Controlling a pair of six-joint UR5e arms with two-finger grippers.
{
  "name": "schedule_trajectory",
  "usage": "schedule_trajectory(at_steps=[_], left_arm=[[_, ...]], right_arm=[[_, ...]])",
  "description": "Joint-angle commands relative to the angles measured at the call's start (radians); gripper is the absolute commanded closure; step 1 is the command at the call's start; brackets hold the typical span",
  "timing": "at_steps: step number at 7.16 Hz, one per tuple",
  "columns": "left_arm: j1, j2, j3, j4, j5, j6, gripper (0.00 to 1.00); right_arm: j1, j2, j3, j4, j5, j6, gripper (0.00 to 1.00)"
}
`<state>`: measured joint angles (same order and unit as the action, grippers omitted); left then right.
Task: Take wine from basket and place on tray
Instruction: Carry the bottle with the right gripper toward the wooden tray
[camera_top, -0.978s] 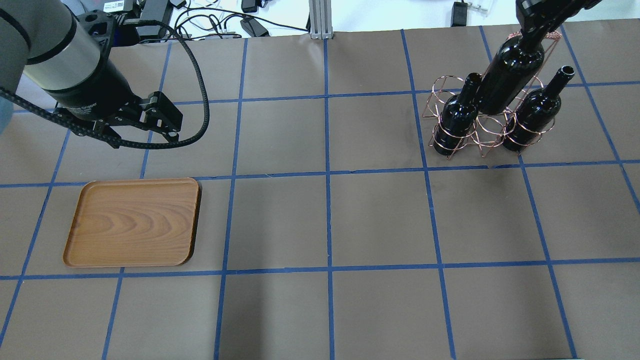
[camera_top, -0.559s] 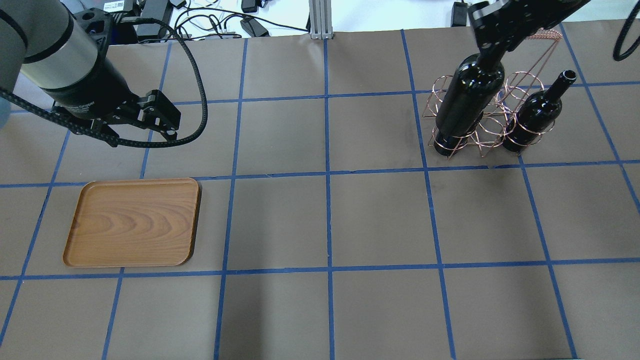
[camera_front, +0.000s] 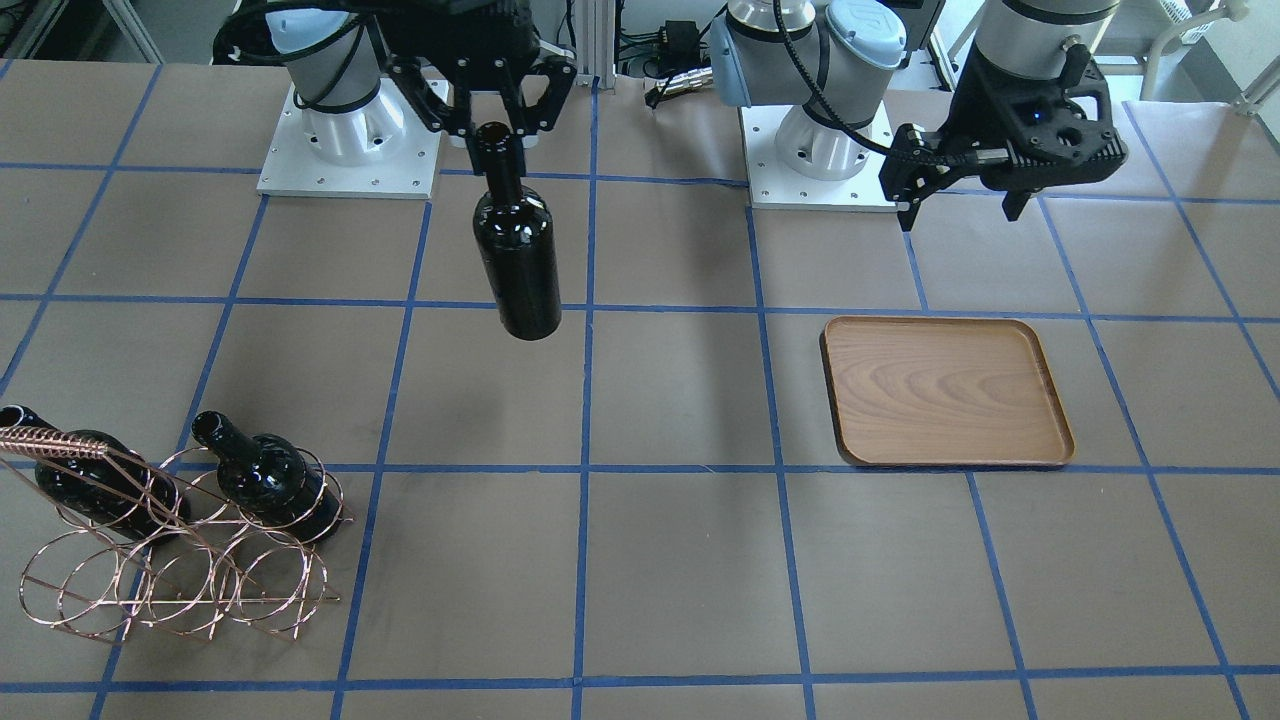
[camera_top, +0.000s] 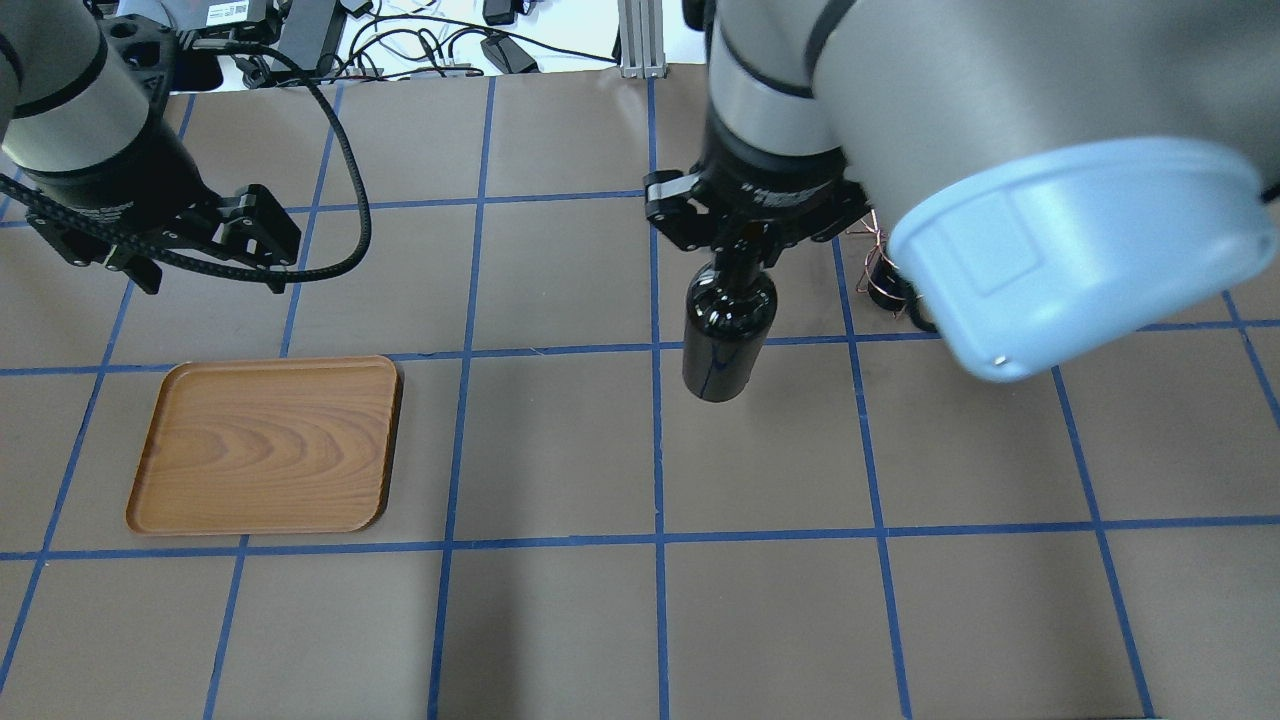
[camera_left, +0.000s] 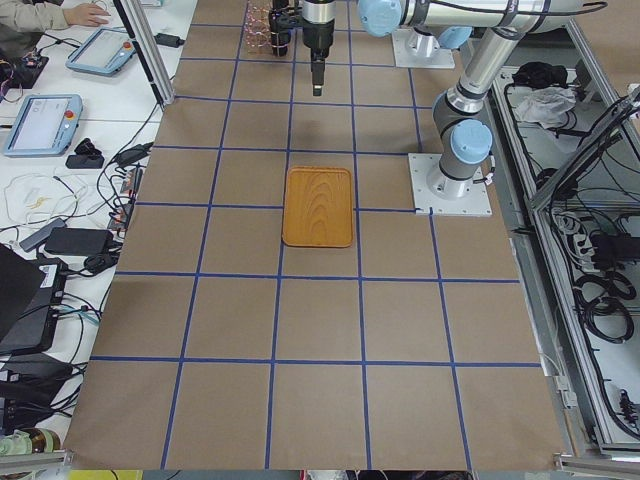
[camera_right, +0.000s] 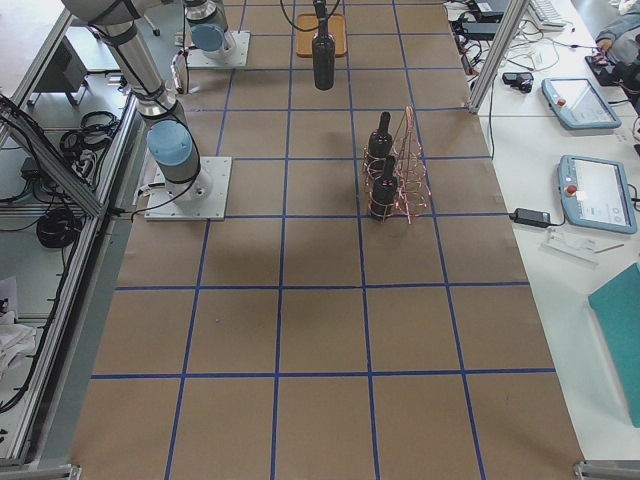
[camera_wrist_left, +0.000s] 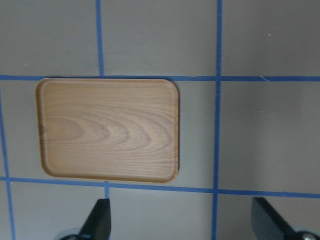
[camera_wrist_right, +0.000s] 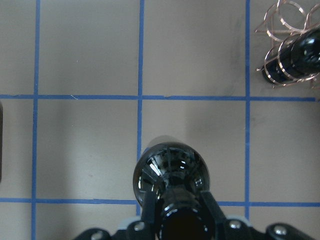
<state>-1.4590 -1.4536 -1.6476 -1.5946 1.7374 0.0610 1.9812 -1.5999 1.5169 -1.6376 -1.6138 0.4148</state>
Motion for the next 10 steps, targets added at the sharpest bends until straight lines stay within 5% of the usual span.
schedule_trajectory(at_steps=[1, 4, 10], left_arm=[[0.06, -0.004, -0.003, 0.001, 0.022, 0.0, 0.0], [0.08, 0.002, -0.008, 0.01, 0.021, -0.003, 0.0], [0.081, 0.004, -0.005, -0.001, 0.03, -0.004, 0.0]], right_arm=[[0.138, 0.085, 0.014, -0.033, -0.001, 0.216, 0.79], [0.269, 0.256, 0.012, -0.255, -0.051, 0.433, 0.79], [0.285, 0.305, 0.016, -0.272, -0.067, 0.515, 0.76]])
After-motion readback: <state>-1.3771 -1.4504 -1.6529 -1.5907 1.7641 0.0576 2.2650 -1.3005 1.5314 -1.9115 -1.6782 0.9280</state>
